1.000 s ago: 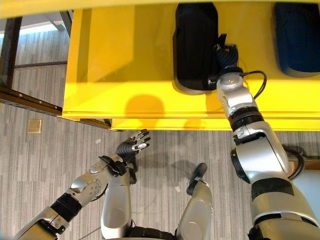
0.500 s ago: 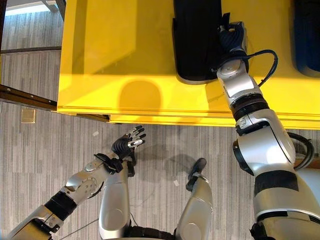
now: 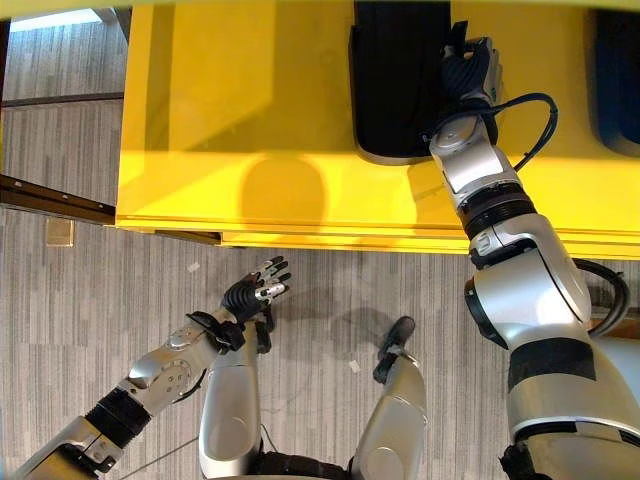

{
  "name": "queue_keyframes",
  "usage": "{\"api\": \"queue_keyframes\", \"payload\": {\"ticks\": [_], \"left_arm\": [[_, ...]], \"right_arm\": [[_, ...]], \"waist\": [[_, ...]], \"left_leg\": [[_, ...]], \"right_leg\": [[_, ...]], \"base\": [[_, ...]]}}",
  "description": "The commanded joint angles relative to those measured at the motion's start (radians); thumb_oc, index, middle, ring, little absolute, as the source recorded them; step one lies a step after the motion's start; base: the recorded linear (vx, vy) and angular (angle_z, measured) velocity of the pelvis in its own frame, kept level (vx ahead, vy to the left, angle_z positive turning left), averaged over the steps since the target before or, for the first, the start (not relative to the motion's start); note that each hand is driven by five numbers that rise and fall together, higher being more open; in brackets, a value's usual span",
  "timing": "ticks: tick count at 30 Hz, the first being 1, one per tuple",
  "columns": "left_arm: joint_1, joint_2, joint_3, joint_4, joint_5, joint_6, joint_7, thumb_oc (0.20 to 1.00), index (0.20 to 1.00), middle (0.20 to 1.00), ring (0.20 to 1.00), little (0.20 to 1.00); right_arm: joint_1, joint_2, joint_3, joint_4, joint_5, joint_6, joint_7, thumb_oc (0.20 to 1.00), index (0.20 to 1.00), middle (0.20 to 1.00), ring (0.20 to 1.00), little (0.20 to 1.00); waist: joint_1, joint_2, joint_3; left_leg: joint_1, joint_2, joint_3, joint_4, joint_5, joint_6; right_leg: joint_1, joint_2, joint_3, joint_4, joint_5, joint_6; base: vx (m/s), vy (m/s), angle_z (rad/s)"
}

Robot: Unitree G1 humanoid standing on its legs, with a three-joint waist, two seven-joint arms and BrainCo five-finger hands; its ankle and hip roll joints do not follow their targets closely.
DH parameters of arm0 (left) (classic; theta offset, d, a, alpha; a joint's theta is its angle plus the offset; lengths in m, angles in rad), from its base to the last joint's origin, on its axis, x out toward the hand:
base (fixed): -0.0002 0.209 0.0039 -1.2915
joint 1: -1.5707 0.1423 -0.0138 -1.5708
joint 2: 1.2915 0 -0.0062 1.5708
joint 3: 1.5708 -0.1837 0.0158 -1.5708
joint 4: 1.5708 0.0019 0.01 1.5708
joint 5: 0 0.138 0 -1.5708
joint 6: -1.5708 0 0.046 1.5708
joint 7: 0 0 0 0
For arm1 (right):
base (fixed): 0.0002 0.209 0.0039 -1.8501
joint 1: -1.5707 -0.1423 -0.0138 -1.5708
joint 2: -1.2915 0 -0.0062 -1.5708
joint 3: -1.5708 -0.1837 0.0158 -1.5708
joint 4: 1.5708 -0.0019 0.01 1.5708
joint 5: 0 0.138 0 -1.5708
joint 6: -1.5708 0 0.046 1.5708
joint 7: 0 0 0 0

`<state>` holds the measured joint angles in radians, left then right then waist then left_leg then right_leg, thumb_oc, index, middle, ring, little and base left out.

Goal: Move parts from the plastic box to the shelf.

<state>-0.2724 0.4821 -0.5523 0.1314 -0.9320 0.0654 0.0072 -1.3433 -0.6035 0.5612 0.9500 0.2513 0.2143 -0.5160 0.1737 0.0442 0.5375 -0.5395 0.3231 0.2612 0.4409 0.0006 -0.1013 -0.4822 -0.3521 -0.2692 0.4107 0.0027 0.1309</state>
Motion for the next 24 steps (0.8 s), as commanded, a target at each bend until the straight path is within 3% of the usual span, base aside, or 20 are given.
{"api": "queue_keyframes", "payload": {"ticks": [1,24], "left_arm": [[0.025,-0.02,-0.076,-0.108,-0.014,0.002,0.002,1.0,1.0,1.0,1.0,1.0],[0.038,-0.005,-0.091,-0.112,-0.028,0.011,0.004,1.0,1.0,1.0,1.0,1.0]], "right_arm": [[-0.103,-0.04,0.019,-0.03,-0.021,0.001,-0.039,0.2,0.2,0.2,0.2,0.2],[-0.138,-0.092,0.038,-0.062,-0.063,0.021,-0.083,0.2,0.2,0.2,0.2,0.2]], "waist": [[0.031,0.049,-0.018],[0.021,0.059,-0.018]], "left_leg": [[0.059,-0.066,0.028,-0.032,-0.071,0.023],[0.062,-0.086,0.02,-0.021,-0.083,0.029]], "right_leg": [[-0.038,0.038,-0.067,0.24,-0.183,-0.021],[-0.04,0.047,-0.046,0.251,-0.198,-0.033]], "base": [[0.04,0.02,0.0],[0.01,0.006,0.0]]}}
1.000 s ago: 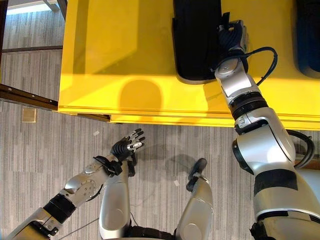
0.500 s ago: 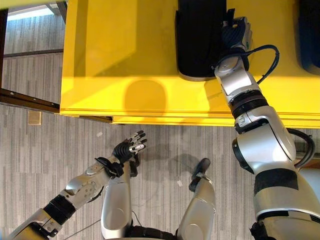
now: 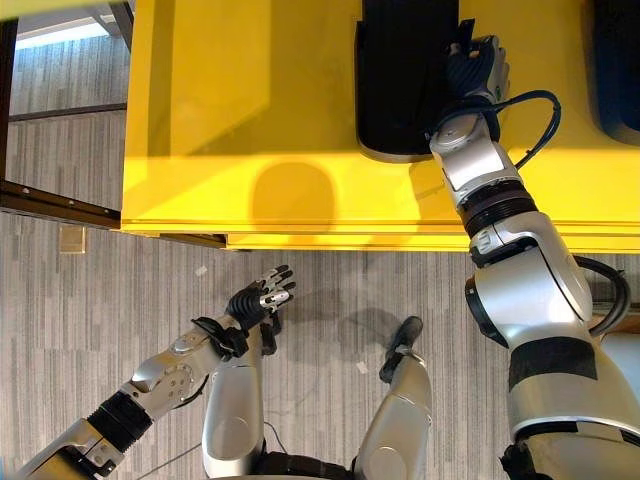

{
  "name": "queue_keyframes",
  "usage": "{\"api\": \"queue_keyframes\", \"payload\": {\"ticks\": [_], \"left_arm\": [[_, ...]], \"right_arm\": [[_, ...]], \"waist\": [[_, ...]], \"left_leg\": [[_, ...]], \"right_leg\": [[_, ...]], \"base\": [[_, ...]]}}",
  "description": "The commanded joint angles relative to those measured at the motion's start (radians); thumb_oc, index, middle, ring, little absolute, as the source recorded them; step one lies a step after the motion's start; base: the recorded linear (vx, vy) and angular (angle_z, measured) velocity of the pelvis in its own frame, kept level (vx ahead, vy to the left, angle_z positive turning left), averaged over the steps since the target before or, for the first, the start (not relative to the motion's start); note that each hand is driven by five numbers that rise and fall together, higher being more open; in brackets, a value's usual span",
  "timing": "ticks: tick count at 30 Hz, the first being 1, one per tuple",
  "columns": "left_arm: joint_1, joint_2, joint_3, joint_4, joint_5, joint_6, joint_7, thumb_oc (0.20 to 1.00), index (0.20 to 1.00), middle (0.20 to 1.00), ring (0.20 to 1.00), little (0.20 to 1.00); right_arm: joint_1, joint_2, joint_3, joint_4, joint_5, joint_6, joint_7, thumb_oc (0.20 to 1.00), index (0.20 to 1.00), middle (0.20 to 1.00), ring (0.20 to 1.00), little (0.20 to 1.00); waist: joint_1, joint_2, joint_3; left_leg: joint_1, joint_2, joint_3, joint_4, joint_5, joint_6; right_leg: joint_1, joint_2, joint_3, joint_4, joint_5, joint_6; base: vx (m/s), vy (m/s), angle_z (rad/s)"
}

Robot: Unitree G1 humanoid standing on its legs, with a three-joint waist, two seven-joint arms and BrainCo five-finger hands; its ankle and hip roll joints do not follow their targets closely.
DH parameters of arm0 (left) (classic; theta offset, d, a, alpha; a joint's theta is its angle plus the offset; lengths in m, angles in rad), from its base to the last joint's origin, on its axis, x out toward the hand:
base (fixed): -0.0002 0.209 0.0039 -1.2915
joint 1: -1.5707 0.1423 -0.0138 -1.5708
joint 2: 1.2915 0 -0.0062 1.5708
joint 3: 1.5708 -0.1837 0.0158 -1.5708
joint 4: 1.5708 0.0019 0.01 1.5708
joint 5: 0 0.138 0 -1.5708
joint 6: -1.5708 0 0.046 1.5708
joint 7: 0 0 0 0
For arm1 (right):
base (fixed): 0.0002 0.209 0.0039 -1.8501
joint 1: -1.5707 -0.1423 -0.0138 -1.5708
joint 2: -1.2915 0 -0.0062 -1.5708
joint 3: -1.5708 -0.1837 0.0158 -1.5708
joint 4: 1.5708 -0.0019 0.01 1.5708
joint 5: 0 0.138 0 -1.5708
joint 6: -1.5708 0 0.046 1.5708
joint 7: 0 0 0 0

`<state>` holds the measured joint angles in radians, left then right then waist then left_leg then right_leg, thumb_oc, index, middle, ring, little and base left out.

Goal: Move parts from the plastic box to the shelf.

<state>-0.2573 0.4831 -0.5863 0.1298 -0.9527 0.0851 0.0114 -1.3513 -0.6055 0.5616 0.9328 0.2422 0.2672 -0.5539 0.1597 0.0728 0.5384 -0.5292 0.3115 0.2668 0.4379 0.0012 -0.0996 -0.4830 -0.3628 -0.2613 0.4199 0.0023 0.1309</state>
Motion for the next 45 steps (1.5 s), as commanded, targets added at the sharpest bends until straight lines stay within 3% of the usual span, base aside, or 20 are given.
{"api": "queue_keyframes", "payload": {"ticks": [1,22,44,45], "left_arm": [[0.023,-0.006,-0.057,-0.11,-0.007,-0.008,0.0,1.0,1.0,1.0,1.0,1.0],[0.056,0.014,-0.05,-0.117,-0.012,-0.006,-0.028,1.0,1.0,1.0,1.0,1.0],[0.049,-0.007,-0.05,-0.107,-0.011,0.004,-0.014,1.0,1.0,1.0,1.0,1.0],[0.049,-0.008,-0.051,-0.107,-0.01,0.003,-0.012,1.0,1.0,1.0,1.0,1.0]], "right_arm": [[-0.13,-0.09,0.038,-0.044,-0.054,-0.032,-0.045,0.2,0.2,0.2,0.2,0.2],[-0.183,-0.14,0.077,-0.092,-0.069,-0.02,-0.052,0.2,0.2,0.2,0.2,0.2],[-0.138,-0.097,0.027,-0.079,-0.019,-0.008,-0.148,0.2,0.2,0.2,0.2,0.2],[-0.138,-0.095,0.029,-0.074,-0.012,-0.016,-0.16,0.256,0.256,0.256,0.256,0.256]], "waist": [[0.035,0.03,-0.018],[0.041,0.023,-0.018],[0.046,0.03,-0.018],[0.047,0.03,-0.018]], "left_leg": [[0.052,-0.074,0.014,-0.018,-0.084,0.027],[0.072,-0.078,0.008,-0.054,-0.063,0.017],[0.055,-0.08,0.006,-0.044,-0.066,0.021],[0.055,-0.08,0.006,-0.044,-0.066,0.022]], "right_leg": [[-0.039,0.058,-0.054,0.241,-0.197,-0.033],[-0.019,0.069,-0.061,0.213,-0.192,-0.033],[-0.036,0.063,-0.059,0.23,-0.195,-0.033],[-0.036,0.064,-0.06,0.23,-0.196,-0.034]], "base": [[0.0,0.0,0.0],[0.0,0.0,0.0],[0.0,0.0,0.0],[0.0,0.0,0.0]]}}
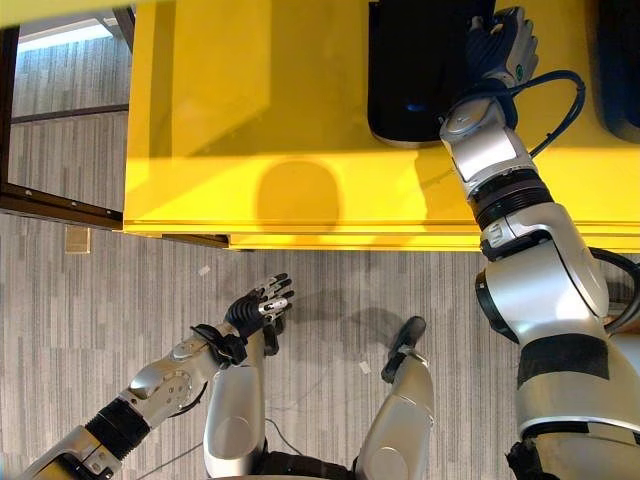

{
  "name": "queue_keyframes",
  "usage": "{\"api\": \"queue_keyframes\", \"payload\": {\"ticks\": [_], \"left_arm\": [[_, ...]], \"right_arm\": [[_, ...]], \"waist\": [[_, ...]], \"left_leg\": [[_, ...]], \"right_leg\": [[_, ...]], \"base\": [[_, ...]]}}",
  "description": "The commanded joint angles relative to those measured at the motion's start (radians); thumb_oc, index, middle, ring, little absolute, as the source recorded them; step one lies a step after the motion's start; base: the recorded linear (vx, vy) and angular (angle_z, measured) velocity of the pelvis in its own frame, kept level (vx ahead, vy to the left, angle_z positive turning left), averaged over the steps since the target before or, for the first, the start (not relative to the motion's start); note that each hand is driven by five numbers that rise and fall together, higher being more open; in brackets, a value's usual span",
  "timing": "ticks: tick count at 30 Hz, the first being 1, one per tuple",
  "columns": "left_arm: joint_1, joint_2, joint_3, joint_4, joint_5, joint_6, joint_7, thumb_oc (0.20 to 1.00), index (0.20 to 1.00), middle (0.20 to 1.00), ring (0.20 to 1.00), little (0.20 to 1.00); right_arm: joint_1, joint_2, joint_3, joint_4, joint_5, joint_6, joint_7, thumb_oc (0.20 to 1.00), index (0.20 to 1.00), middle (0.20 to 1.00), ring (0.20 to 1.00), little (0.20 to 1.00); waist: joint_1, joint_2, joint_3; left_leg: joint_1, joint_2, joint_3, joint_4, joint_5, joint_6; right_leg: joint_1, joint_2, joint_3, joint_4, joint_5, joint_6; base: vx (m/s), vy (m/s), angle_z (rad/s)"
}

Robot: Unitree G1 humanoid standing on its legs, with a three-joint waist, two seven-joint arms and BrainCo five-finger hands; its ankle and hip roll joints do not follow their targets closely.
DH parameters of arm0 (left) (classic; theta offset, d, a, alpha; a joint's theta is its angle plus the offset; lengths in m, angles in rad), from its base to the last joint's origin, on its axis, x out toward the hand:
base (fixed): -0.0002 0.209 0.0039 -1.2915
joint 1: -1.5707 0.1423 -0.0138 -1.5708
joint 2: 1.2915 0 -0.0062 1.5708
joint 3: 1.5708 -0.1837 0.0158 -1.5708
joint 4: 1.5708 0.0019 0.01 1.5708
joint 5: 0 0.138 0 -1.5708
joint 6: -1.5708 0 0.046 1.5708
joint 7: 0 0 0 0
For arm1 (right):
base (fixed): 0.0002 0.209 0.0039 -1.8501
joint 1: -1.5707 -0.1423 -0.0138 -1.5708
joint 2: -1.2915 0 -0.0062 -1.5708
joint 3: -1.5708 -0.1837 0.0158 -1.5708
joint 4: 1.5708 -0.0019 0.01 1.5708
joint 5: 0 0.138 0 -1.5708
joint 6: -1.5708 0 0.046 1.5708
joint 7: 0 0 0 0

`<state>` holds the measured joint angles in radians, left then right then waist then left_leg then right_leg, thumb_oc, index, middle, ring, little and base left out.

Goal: Move parts from the plastic box to the shelf.

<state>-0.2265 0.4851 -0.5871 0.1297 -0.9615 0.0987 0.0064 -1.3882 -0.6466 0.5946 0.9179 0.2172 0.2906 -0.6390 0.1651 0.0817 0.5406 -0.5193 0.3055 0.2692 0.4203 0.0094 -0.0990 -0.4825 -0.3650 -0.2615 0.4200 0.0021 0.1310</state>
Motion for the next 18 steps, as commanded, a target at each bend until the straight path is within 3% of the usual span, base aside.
{"api": "queue_keyframes", "payload": {"ticks": [1,2,3,18], "left_arm": [[0.02,-0.011,-0.05,-0.105,0.001,-0.013,-0.009,1.0,1.0,1.0,1.0,1.0],[0.018,-0.012,-0.051,-0.106,-0.007,-0.031,-0.017,1.0,1.0,1.0,1.0,1.0],[0.019,-0.011,-0.05,-0.109,-0.016,-0.036,-0.02,1.0,1.0,1.0,1.0,1.0],[0.031,-0.009,-0.043,-0.107,0.002,-0.017,-0.032,1.0,1.0,1.0,1.0,1.0]], "right_arm": [[-0.1,-0.054,-0.006,-0.056,0.015,-0.048,-0.077,0.391,0.391,0.391,0.391,0.391],[-0.1,-0.052,-0.01,-0.053,0.008,-0.066,-0.086,0.649,0.649,0.649,0.649,0.649],[-0.099,-0.054,-0.014,-0.056,0.002,-0.074,-0.09,1.0,1.0,1.0,1.0,1.0],[-0.083,-0.055,-0.015,-0.089,-0.039,-0.064,-0.103,1.0,1.0,1.0,1.0,1.0]], "waist": [[0.041,0.021,-0.021],[0.042,0.022,-0.021],[0.042,0.022,-0.021],[0.044,0.018,-0.021]], "left_leg": [[0.045,-0.074,0.004,-0.026,-0.075,0.021],[0.044,-0.073,0.004,-0.026,-0.075,0.022],[0.044,-0.074,0.003,-0.025,-0.076,0.023],[0.051,-0.075,0.003,-0.023,-0.079,0.025]], "right_leg": [[-0.035,0.067,-0.06,0.229,-0.196,-0.035],[-0.035,0.066,-0.061,0.229,-0.195,-0.035],[-0.036,0.066,-0.06,0.231,-0.196,-0.035],[-0.027,0.068,-0.057,0.231,-0.196,-0.033]], "base": [[0.0,0.0,0.0],[0.0,0.0,0.0],[0.0,0.0,0.0],[0.0,0.0,0.0]]}}
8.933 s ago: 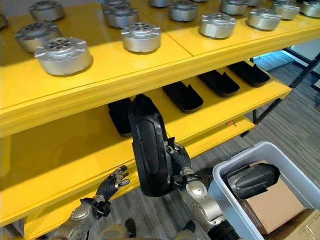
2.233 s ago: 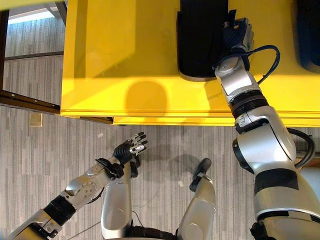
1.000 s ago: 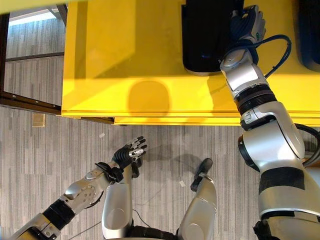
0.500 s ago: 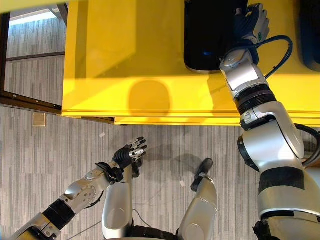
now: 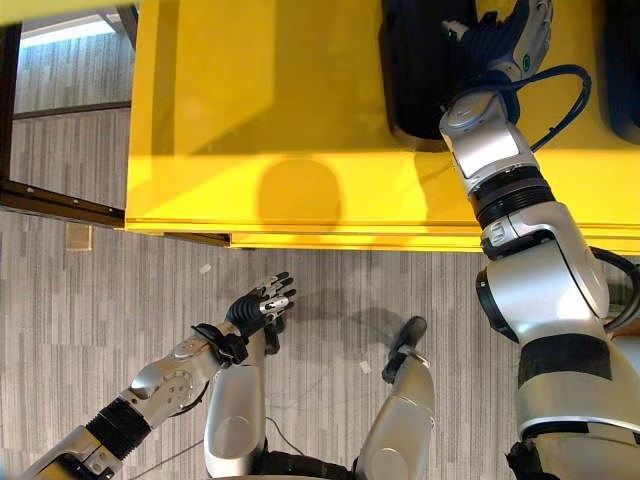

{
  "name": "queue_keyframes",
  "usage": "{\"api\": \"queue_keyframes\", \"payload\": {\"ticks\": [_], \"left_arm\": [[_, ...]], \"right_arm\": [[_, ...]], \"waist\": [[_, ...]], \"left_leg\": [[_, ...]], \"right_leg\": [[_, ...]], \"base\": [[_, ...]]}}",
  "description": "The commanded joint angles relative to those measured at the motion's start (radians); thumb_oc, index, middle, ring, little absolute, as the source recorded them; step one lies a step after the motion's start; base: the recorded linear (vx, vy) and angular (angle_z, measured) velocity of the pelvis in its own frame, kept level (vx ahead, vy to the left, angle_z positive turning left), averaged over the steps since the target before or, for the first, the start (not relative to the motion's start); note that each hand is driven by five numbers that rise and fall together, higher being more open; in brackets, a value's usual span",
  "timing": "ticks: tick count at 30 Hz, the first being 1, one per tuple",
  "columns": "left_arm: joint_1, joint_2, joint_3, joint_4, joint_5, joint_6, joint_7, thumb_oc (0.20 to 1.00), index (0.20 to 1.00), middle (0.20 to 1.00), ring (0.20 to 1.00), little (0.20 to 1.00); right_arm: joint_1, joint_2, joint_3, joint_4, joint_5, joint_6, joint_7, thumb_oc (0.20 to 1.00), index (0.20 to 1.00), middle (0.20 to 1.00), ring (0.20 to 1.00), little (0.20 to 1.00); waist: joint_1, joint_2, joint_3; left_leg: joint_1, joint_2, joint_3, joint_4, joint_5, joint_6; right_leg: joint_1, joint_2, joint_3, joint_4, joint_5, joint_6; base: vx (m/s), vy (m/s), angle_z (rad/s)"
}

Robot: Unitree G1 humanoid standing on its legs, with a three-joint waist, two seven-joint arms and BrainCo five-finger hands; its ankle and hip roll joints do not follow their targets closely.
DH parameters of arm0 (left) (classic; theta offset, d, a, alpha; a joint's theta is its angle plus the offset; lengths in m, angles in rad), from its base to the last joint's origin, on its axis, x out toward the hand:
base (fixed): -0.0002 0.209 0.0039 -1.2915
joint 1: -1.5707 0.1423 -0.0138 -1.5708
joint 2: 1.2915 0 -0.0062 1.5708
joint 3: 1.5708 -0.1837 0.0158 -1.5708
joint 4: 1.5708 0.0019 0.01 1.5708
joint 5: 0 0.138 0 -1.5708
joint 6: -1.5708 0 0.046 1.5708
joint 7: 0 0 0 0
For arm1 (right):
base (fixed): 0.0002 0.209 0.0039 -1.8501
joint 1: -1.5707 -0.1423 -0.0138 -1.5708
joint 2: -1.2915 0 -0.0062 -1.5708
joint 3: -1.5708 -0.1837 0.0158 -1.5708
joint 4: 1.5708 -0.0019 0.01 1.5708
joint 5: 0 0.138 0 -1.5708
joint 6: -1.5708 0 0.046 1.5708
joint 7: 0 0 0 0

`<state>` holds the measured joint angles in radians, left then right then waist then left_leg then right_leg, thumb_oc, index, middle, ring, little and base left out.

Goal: Move parts from the plastic box to the shelf.

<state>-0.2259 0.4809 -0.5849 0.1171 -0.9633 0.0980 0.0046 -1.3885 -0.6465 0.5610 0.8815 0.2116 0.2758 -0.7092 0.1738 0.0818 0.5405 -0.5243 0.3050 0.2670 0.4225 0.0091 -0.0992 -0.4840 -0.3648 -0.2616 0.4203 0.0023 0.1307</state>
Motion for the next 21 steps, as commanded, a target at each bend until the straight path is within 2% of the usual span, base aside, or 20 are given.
{"api": "queue_keyframes", "payload": {"ticks": [1,3,6,8,11,12,19,21], "left_arm": [[0.031,-0.005,-0.045,-0.092,0.005,-0.018,-0.033,1.0,1.0,1.0,1.0,1.0],[0.032,-0.004,-0.043,-0.097,0.007,-0.016,-0.034,1.0,1.0,1.0,1.0,1.0],[0.039,-0.005,-0.042,-0.096,0.015,-0.029,-0.025,1.0,1.0,1.0,1.0,1.0],[0.043,-0.007,-0.036,-0.095,0.018,-0.032,-0.016,1.0,1.0,1.0,1.0,1.0],[0.063,-0.023,-0.01,-0.078,0.039,-0.043,-0.005,1.0,1.0,1.0,1.0,1.0],[0.074,-0.033,0.009,-0.056,0.057,-0.058,-0.029,1.0,1.0,1.0,1.0,1.0],[0.11,-0.059,0.046,0.006,0.094,-0.087,-0.071,1.0,1.0,1.0,1.0,1.0],[0.118,-0.062,0.056,0.011,0.092,-0.094,-0.07,1.0,1.0,1.0,1.0,1.0]], "right_arm": [[-0.083,-0.054,0.017,-0.05,-0.031,-0.061,-0.033,1.0,1.0,1.0,1.0,1.0],[-0.081,-0.05,0.011,-0.049,0.022,-0.083,-0.039,1.0,1.0,1.0,1.0,1.0],[-0.057,-0.033,-0.028,-0.068,0.039,-0.187,-0.052,1.0,1.0,1.0,1.0,1.0],[-0.034,-0.021,-0.057,-0.105,0.033,-0.225,-0.051,1.0,1.0,1.0,1.0,1.0],[0.055,0.009,-0.13,-0.246,0.048,-0.223,-0.01,1.0,1.0,1.0,1.0,1.0],[0.107,0.021,-0.163,-0.297,0.027,-0.234,0.012,1.0,1.0,1.0,1.0,1.0],[0.275,0.028,-0.257,-0.392,0.032,-0.301,0.065,1.0,1.0,1.0,1.0,1.0],[0.315,0.029,-0.277,-0.433,0.043,-0.294,0.091,1.0,1.0,1.0,1.0,1.0]], "waist": [[0.036,0.017,-0.02],[0.037,0.017,-0.02],[0.036,0.015,-0.02],[0.033,0.015,-0.02],[0.019,0.009,-0.02],[0.013,0.009,-0.02],[-0.028,0.002,-0.02],[-0.039,-0.001,-0.02]], "left_leg": [[0.058,-0.074,0.005,-0.025,-0.078,0.025],[0.066,-0.075,0.005,-0.027,-0.078,0.025],[0.094,-0.077,0.007,-0.037,-0.076,0.023],[0.114,-0.079,0.009,-0.045,-0.075,0.022],[0.182,-0.085,0.014,-0.074,-0.07,0.017],[0.201,-0.079,0.028,-0.101,-0.038,0.025],[0.326,-0.064,0.053,-0.173,-0.011,0.011],[0.358,-0.059,0.062,-0.197,-0.001,0.006]], "right_leg": [[-0.023,0.067,-0.057,0.231,-0.196,-0.032],[-0.015,0.068,-0.058,0.228,-0.197,-0.033],[0.012,0.067,-0.06,0.221,-0.2,-0.033],[0.029,0.066,-0.061,0.216,-0.2,-0.031],[0.089,0.064,-0.059,0.187,-0.199,-0.027],[0.105,0.066,-0.069,0.157,-0.17,-0.039],[0.21,0.074,-0.065,0.082,-0.147,-0.032],[0.24,0.079,-0.065,0.054,-0.139,-0.03]], "base": [[0.0,0.0,0.0],[0.0,0.0,0.0],[0.0,0.0,0.0],[0.0,0.0,0.0],[0.03,0.009,0.0],[0.0,0.0,0.0],[0.04,0.016,-0.05],[0.05,0.002,-0.07]]}}
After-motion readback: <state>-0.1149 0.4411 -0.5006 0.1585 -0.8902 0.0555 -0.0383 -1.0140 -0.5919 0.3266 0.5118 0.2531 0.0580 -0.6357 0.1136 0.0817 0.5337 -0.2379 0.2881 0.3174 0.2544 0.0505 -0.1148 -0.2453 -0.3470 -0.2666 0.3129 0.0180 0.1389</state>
